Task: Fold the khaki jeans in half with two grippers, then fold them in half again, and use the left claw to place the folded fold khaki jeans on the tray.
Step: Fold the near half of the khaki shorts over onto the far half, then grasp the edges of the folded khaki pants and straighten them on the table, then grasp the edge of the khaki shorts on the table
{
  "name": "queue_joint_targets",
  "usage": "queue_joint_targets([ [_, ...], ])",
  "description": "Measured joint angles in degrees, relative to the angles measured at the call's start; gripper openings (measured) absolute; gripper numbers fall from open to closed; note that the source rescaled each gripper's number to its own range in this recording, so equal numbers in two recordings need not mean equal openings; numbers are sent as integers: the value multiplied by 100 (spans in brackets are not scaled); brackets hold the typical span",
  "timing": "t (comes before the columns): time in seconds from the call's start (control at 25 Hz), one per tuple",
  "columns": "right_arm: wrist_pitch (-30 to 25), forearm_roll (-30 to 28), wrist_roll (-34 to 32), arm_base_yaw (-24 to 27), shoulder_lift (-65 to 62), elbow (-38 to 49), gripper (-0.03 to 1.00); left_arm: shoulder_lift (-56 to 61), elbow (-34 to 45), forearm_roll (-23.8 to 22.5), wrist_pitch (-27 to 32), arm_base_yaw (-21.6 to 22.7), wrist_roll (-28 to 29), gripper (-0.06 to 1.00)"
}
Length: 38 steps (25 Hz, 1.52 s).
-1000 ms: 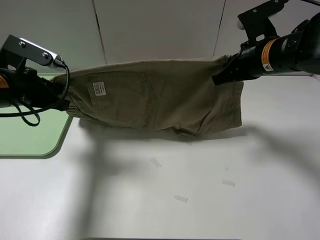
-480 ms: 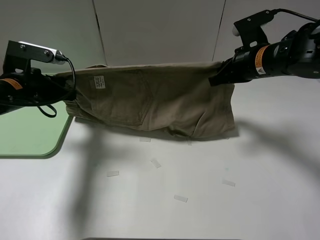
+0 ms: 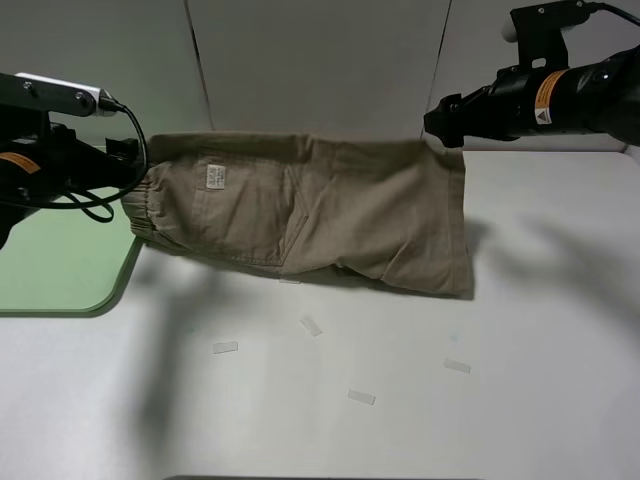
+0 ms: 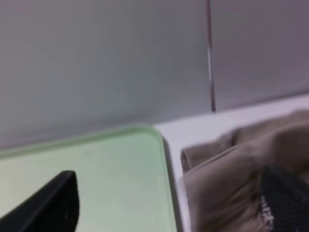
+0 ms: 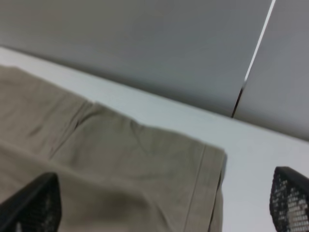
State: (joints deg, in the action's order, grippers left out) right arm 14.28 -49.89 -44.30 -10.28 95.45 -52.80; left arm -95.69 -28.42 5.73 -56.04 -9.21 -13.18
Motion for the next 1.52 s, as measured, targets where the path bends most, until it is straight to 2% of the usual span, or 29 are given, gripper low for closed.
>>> queue_joint_targets([
  [0.24,152,1199,1350,0,0,-63,96,0,0,6,-109,0,0,79],
  [0.44,138,1871,1924,0,0,-63,96,0,0,6,-109,0,0,80],
  [0.88,-299,1985,2008,0,0,-63,96,0,0,-10,-109,0,0,80],
  [1.16,-355,1985,2064,0,-243,-63,96,7,0,-449,-109,0,0,80],
  [1.36,-375,1985,2070,0,-566,-63,96,397,-14,-493,-80,0,0,80],
  [1.52,-380,1985,2070,0,-846,-63,96,931,-254,-573,259,0,0,80],
])
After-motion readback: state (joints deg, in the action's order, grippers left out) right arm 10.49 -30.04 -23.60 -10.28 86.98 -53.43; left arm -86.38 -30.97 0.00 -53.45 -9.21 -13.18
